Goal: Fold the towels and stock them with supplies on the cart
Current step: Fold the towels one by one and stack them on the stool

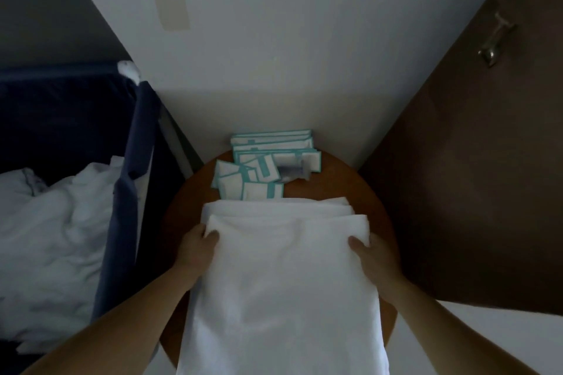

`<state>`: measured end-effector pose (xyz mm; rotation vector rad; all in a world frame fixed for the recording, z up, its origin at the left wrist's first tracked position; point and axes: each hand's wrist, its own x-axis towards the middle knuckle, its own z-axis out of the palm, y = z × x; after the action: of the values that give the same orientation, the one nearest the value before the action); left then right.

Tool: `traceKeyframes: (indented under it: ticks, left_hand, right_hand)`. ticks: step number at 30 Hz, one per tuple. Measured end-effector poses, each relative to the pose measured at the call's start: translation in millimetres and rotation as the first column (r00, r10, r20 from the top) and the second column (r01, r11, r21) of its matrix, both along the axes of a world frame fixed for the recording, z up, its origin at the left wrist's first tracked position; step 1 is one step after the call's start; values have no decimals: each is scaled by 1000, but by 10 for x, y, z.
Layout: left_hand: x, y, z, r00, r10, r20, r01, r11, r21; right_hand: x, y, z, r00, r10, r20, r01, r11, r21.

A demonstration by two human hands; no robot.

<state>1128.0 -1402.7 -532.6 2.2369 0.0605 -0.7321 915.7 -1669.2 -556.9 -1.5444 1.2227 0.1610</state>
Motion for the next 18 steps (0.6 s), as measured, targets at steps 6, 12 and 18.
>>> traceKeyframes:
  ticks: [6,12,18]
  left_hand:
    - [38,5,185,956,141,256,-84,972,-221]
    - [302,-185,-166,997,-9,77,7,999,34]
    - [146,-64,-256,992,33,125,-35,999,13]
  right_hand:
    - [68,-107,116,983,-104,149,113,992,-57]
    - [211,-162,-167,998,-40,-57,35,995,-88]
    - [97,-21,-243,995,41,-93,-65,960,-273]
